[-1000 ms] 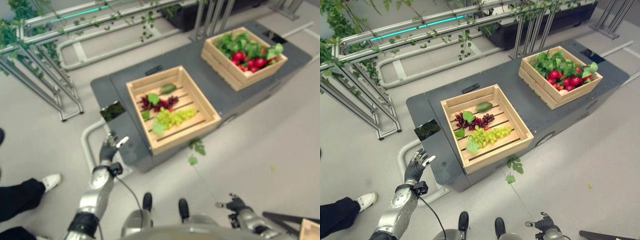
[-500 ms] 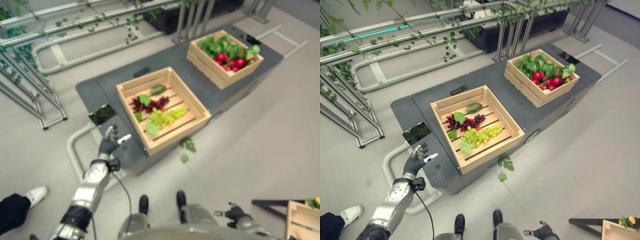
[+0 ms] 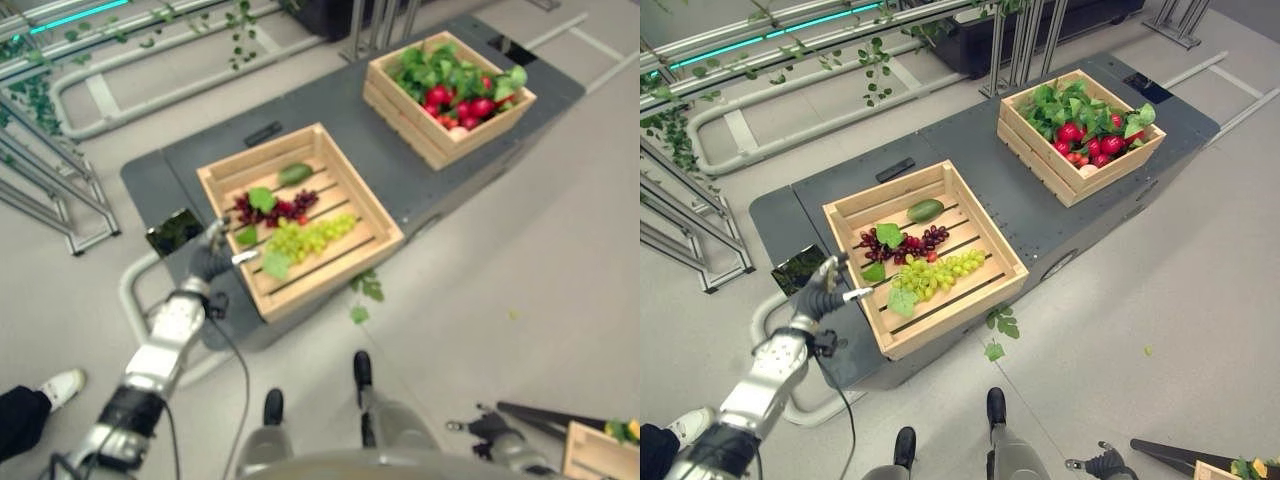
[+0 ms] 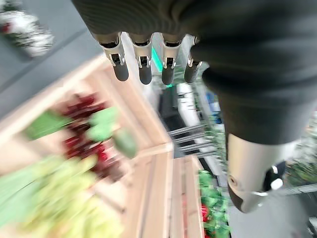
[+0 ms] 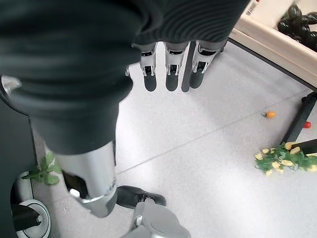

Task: Pick up the fruits from the basket on one side to the basket on the other side

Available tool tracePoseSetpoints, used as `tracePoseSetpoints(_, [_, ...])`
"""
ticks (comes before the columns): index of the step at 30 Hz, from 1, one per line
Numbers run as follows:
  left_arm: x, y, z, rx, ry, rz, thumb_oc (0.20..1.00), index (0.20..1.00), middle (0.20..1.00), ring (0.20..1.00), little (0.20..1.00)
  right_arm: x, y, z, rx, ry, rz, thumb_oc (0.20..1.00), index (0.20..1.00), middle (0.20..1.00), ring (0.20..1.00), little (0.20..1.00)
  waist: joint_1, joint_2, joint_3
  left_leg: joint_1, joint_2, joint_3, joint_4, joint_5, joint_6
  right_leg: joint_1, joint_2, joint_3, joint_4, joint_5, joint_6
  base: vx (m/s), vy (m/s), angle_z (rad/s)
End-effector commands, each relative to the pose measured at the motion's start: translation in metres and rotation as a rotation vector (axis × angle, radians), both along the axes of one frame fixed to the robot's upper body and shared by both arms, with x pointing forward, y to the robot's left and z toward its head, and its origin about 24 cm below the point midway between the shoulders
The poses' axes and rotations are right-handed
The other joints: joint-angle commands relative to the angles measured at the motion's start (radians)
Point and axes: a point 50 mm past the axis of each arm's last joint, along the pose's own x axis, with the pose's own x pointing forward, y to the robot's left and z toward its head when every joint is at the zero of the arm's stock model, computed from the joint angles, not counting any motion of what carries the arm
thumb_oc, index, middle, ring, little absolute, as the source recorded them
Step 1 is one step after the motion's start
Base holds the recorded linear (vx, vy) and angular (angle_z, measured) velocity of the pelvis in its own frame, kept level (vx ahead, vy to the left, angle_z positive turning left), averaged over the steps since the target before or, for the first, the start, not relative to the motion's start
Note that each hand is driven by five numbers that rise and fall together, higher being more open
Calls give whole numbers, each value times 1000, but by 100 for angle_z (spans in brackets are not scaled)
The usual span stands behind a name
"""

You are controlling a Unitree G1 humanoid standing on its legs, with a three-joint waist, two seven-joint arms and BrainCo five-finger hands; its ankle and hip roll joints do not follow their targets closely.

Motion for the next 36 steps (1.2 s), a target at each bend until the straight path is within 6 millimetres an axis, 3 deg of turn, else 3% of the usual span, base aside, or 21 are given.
tracePoseSetpoints(1, [15, -6, 23, 99, -88, -25, 1000, 1000, 1000, 1000, 1000, -2, -6, 0, -13, 32, 17, 1000, 1000, 1000, 1000, 1000, -39, 31, -33, -76, -91, 3, 0, -22, 50, 0, -18, 2, 4, -106, 111, 14, -41, 5])
tracePoseSetpoints(5, [28, -6, 29, 166, -82, -21, 1000, 1000, 1000, 1000, 1000, -3, -9, 1, -18, 33, 25, 1000, 1000, 1000, 1000, 1000, -57, 61, -31, -70, -82, 16, 0, -20, 42, 12, -7, 9, 4, -123, 105, 37, -47, -1])
tracePoseSetpoints(15, [57, -14, 45, 349, -62, -13, 1000, 1000, 1000, 1000, 1000, -4, -19, 5, -44, 32, 10, 1000, 1000, 1000, 1000, 1000, -103, 93, -18, -56, -68, 42, 0, -21, 35, 23, 9, 19, 4, -138, 98, 21, -36, -6])
tracePoseSetpoints(22, [83, -27, 55, 527, -32, 16, 1000, 1000, 1000, 1000, 1000, 8, -27, 12, -64, -7, -1, 1000, 1000, 1000, 1000, 1000, -133, 111, 11, -60, -70, 60, 3, -21, 37, 15, 9, 38, 4, -133, 99, -12, -1, -10])
tracePoseSetpoints(32, [99, -34, 53, 659, 35, 63, 1000, 1000, 1000, 1000, 1000, 32, -31, 22, -89, -76, 25, 1000, 1000, 1000, 1000, 1000, -168, 132, 77, -73, -82, 98, 11, -23, 44, -20, 2, 85, 4, -108, 106, -31, 25, -16])
tracePoseSetpoints(36, [101, -32, 42, 735, 95, 89, 1000, 1000, 1000, 1000, 1000, 38, -31, 25, -98, -106, 26, 1000, 1000, 1000, 1000, 1000, -188, 134, 106, -86, -87, 124, 14, -22, 47, -46, 2, 117, 4, -94, 109, -38, 29, -25])
